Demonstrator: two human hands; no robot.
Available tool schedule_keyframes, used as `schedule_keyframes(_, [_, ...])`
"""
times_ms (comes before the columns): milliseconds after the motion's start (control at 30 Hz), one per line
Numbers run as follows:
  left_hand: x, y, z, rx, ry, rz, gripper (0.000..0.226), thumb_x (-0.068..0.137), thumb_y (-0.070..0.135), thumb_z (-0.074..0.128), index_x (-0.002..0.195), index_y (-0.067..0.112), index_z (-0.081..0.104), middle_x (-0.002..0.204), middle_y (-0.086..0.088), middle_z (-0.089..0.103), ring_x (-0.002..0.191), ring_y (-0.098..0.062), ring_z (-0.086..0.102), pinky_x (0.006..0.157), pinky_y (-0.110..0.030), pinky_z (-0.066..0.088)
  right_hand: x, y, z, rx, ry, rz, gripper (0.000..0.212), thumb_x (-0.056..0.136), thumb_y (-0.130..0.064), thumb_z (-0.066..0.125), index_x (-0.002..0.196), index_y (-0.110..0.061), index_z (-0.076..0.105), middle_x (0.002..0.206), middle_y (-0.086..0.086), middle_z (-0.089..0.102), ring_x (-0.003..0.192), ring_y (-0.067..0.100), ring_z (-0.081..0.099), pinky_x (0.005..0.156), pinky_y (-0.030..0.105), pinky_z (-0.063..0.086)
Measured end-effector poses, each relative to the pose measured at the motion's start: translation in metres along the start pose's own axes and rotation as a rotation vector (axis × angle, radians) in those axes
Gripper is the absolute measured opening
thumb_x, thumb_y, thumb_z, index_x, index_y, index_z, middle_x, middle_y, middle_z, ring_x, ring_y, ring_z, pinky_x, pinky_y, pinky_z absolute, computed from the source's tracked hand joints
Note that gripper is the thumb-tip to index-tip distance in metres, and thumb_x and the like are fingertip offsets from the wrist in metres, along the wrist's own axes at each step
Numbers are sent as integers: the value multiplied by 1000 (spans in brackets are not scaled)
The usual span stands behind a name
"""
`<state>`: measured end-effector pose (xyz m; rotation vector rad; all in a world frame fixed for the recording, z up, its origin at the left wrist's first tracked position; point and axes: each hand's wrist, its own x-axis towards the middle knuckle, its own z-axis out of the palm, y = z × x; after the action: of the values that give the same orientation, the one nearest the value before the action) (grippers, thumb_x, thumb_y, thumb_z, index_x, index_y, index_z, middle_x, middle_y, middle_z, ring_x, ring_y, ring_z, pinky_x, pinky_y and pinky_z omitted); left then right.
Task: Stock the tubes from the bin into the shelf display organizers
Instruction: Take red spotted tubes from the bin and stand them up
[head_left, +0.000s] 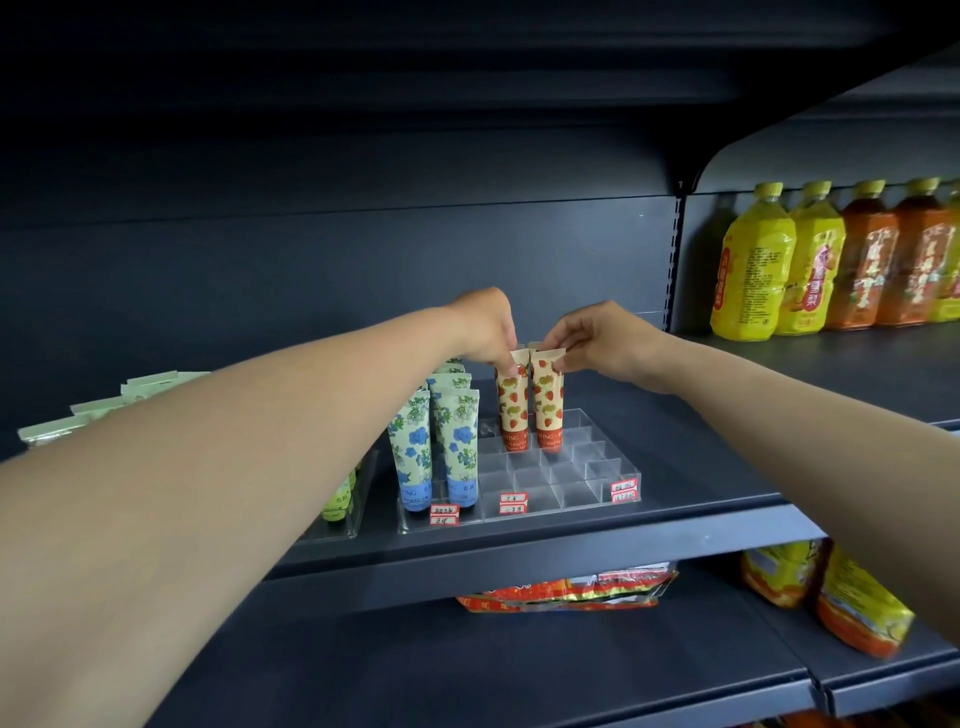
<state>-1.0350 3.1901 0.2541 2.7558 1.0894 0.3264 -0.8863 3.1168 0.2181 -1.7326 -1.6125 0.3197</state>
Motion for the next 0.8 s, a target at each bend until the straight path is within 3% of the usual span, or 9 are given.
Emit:
schedule_keyframes(433, [-18, 4, -15, 9, 35, 47, 39, 77, 20, 76, 114, 12, 64, 115, 0, 63, 93, -12, 53, 74, -22, 38, -7, -10, -11, -195, 61, -76, 16, 80, -4, 71, 95, -9, 69, 95, 1, 69, 80, 5, 62, 73, 11, 48])
schedule_keyframes(633, [-41, 8, -27, 49, 78, 73, 41, 78, 21, 75, 116, 11, 62, 115, -2, 62, 102, -17, 56, 79, -24, 41, -22, -24, -20, -379, 109, -92, 32, 80, -16, 71, 111, -13, 64, 114, 1, 62, 98, 8, 53, 82, 19, 41])
schedule_keyframes(800, [-83, 1, -31, 115, 217, 115, 38, 78, 27, 75, 112, 17, 61, 117, -2, 57, 114, -21, 49, 86, -31, 42, -57, -42, -9, -496, 192, -145, 43, 79, -30, 73, 118, -17, 60, 126, 1, 55, 113, 17, 51, 87, 24, 40])
